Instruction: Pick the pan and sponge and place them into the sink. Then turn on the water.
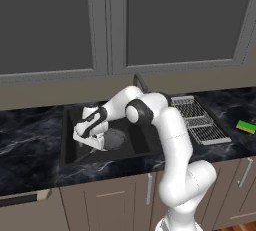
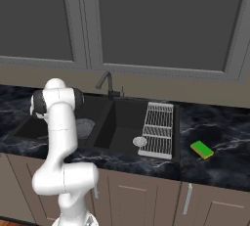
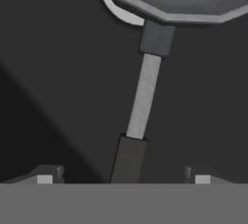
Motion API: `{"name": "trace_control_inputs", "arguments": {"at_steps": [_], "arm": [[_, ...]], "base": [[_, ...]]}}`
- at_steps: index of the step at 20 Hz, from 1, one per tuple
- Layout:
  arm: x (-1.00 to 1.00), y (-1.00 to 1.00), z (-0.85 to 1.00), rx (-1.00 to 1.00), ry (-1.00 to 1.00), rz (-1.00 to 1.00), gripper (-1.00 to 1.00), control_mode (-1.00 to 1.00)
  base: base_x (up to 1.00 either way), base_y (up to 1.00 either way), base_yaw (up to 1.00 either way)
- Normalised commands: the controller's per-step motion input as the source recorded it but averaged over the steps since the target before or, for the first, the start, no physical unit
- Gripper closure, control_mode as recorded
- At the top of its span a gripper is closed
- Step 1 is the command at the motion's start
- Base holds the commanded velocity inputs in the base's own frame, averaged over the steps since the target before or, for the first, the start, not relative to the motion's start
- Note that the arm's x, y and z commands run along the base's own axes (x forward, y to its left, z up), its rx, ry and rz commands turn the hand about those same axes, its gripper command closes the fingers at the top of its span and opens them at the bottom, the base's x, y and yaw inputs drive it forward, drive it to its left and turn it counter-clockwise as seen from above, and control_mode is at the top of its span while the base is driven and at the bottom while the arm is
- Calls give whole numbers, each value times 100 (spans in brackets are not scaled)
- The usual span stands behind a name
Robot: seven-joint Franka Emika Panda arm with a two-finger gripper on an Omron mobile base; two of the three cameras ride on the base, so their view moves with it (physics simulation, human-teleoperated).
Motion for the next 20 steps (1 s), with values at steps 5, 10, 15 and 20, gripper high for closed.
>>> {"name": "trace_control_inputs", "arguments": {"at_steps": [5, 10, 15, 20], "arm": [[-6, 0, 53, 3, -7, 0, -100, -100], [-13, 0, 58, 2, -6, 0, -100, -100], [-16, -4, 60, 2, -7, 0, -100, -100], [-19, -16, 58, 0, -9, 2, -100, -100]], "base": [[0, 0, 0], [0, 0, 0], [0, 0, 0], [0, 0, 0]]}}
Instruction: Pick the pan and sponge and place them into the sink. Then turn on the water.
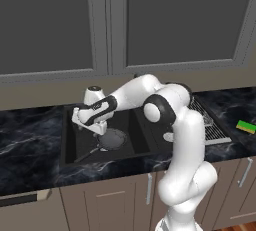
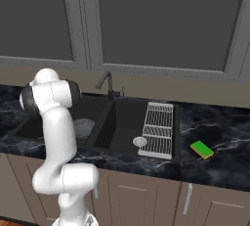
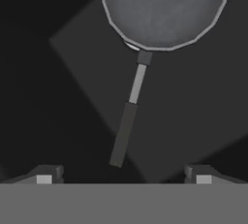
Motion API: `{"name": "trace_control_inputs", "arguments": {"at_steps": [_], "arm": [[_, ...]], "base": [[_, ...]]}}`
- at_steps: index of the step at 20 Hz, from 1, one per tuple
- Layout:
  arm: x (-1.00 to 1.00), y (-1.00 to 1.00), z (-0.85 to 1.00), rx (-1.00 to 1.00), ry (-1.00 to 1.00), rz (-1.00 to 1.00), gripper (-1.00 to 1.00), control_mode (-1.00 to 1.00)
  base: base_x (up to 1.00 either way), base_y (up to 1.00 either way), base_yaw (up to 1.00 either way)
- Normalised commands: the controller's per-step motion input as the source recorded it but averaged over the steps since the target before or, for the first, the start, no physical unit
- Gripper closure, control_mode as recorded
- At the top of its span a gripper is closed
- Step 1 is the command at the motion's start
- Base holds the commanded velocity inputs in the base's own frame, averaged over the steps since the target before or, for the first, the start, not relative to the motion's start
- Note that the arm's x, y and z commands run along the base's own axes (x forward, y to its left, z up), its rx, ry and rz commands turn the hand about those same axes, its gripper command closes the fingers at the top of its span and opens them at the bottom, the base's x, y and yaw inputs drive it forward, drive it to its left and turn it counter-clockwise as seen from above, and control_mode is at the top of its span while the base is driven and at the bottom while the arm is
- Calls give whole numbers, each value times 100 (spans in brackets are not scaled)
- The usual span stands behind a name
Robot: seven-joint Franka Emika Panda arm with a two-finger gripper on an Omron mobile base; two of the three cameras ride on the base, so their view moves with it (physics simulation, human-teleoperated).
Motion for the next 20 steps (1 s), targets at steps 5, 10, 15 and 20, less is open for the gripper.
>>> {"name": "trace_control_inputs", "arguments": {"at_steps": [5, 10, 15, 20], "arm": [[-22, -27, 62, 0, -6, 3, -100, -100], [-22, -25, 58, -2, -6, 5, -100, -100], [-29, -33, 50, -4, -6, 4, -100, -100], [-23, -36, 51, -4, -5, 3, -100, -100]], "base": [[0, 0, 0], [0, 0, 0], [0, 0, 0], [0, 0, 0]]}}
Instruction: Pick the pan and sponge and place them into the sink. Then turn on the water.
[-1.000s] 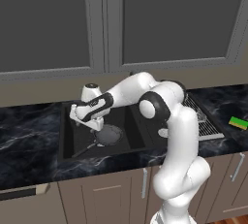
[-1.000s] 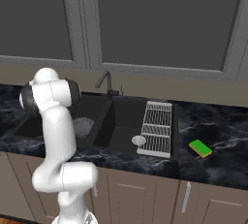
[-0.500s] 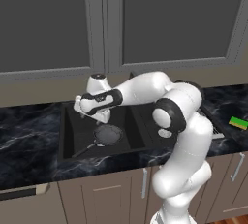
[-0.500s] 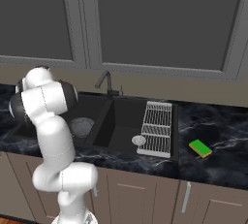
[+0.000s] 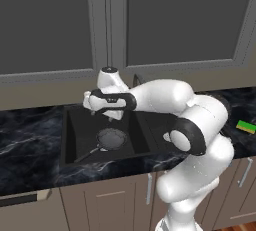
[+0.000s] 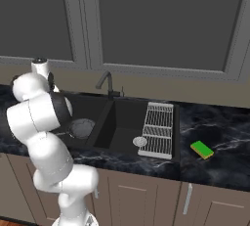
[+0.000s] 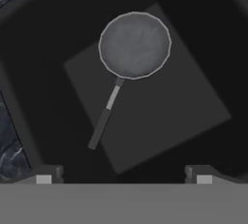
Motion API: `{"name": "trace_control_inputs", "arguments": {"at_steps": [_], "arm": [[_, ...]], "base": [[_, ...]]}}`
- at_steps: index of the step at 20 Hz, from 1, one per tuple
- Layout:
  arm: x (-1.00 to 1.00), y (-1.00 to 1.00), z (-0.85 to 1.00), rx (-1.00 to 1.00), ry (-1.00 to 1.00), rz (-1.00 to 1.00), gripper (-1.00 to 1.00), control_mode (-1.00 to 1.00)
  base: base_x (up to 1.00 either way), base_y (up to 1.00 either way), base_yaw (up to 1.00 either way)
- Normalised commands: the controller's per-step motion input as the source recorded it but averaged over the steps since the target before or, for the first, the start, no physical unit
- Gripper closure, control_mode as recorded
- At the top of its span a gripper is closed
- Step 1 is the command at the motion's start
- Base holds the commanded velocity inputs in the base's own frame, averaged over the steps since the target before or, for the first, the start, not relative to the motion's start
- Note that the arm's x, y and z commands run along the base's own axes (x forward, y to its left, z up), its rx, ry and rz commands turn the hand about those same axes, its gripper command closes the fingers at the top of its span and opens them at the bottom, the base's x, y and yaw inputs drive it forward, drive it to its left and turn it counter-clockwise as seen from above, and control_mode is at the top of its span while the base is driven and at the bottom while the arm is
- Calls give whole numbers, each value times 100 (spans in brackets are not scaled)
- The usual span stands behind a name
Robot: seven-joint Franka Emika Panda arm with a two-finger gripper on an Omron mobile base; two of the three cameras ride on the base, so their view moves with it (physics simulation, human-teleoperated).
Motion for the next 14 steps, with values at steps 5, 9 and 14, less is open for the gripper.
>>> {"name": "trace_control_inputs", "arguments": {"at_steps": [5, 9, 14], "arm": [[-24, -35, 48, -4, -4, 6, -100, -100], [-21, -28, 42, -4, -3, 7, -100, -100], [-39, -29, 22, -5, -2, 9, -100, -100]], "base": [[0, 0, 0], [0, 0, 0], [0, 0, 0]]}}
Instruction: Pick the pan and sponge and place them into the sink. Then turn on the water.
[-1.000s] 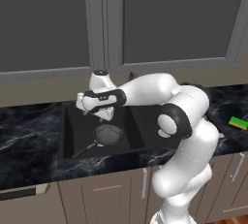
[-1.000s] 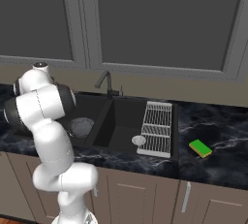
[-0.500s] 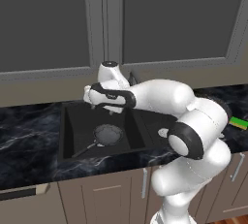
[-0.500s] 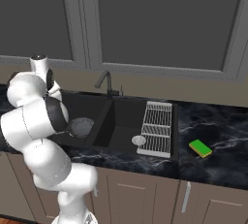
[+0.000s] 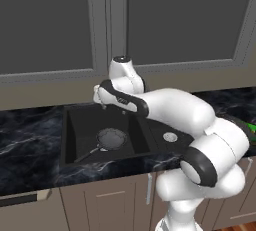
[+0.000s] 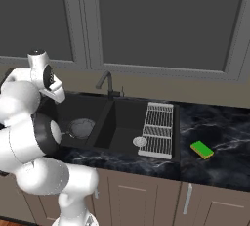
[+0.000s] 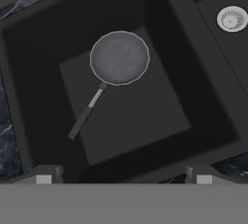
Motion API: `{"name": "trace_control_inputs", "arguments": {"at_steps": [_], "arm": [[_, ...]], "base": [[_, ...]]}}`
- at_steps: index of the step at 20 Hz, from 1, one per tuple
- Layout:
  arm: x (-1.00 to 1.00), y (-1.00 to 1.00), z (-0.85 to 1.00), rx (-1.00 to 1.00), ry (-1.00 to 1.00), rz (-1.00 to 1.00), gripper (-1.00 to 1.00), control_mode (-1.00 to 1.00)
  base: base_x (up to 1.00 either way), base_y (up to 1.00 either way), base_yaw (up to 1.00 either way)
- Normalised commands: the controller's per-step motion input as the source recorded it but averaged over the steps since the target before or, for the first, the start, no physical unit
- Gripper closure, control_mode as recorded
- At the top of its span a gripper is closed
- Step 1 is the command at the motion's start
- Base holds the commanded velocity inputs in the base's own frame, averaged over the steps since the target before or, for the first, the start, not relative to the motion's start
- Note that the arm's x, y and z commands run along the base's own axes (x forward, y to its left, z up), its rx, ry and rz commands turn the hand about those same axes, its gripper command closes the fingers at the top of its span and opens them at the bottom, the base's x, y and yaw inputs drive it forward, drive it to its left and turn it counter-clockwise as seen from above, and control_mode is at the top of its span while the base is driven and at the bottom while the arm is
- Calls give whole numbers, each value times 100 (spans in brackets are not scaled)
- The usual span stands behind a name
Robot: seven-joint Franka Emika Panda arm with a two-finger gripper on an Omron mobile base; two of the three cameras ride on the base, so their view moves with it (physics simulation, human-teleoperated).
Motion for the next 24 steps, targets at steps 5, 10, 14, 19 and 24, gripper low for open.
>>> {"name": "trace_control_inputs", "arguments": {"at_steps": [5, 10, 14, 19, 24], "arm": [[-37, -28, 6, -5, 0, 8, -100, -100], [-27, -27, -4, -8, 3, 9, -100, -100], [-23, -27, 14, -7, 0, 11, -100, -100], [-28, -34, 24, -3, 0, 9, -100, -100], [-32, -45, 25, 0, -1, 5, -100, -100]], "base": [[0, 0, 0], [0, 0, 0], [0, 0, 0], [0, 0, 0], [0, 0, 0]]}}
